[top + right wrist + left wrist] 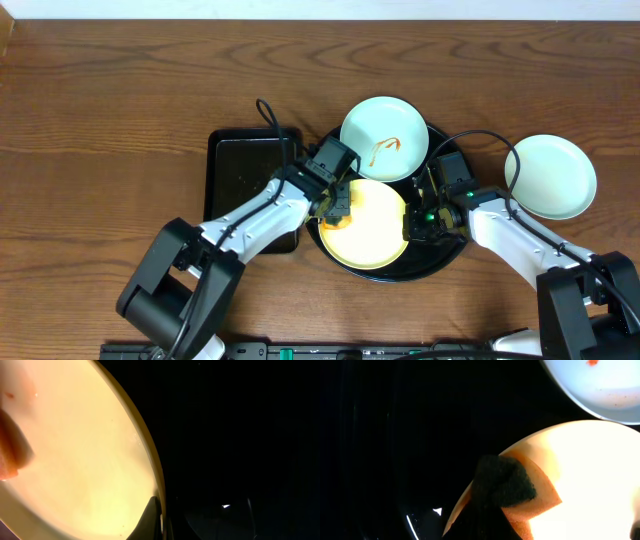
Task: Clean dirty plates on tray and stack at the side
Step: 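Return the sponge to the black tray with left gripper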
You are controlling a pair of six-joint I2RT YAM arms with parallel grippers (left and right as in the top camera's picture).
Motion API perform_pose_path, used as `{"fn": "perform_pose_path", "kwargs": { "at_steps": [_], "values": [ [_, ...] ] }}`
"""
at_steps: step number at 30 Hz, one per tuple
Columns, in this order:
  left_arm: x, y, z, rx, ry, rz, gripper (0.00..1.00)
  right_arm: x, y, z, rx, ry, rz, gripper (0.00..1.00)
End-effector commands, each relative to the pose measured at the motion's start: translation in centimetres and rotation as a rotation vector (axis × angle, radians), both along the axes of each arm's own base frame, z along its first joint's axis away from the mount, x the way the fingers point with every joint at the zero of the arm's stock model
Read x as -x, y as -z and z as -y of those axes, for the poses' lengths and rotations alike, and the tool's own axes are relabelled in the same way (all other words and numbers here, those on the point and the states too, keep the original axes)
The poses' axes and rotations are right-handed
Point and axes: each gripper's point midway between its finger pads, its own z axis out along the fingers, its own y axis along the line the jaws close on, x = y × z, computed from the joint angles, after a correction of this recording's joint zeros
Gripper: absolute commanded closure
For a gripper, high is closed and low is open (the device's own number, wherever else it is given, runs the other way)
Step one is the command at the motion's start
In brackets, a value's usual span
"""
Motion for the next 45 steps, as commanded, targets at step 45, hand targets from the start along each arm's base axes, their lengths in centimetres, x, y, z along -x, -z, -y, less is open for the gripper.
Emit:
{"fn": "perform_pose_path", "kwargs": {
  "at_steps": [45],
  "values": [
    [-0.9, -5.8, -16.5, -0.162, -0.376, 0.001, 0.92, 0.3, -0.5, -3.3, -0.180, -0.118, 0.019, 0.99]
  ]
}}
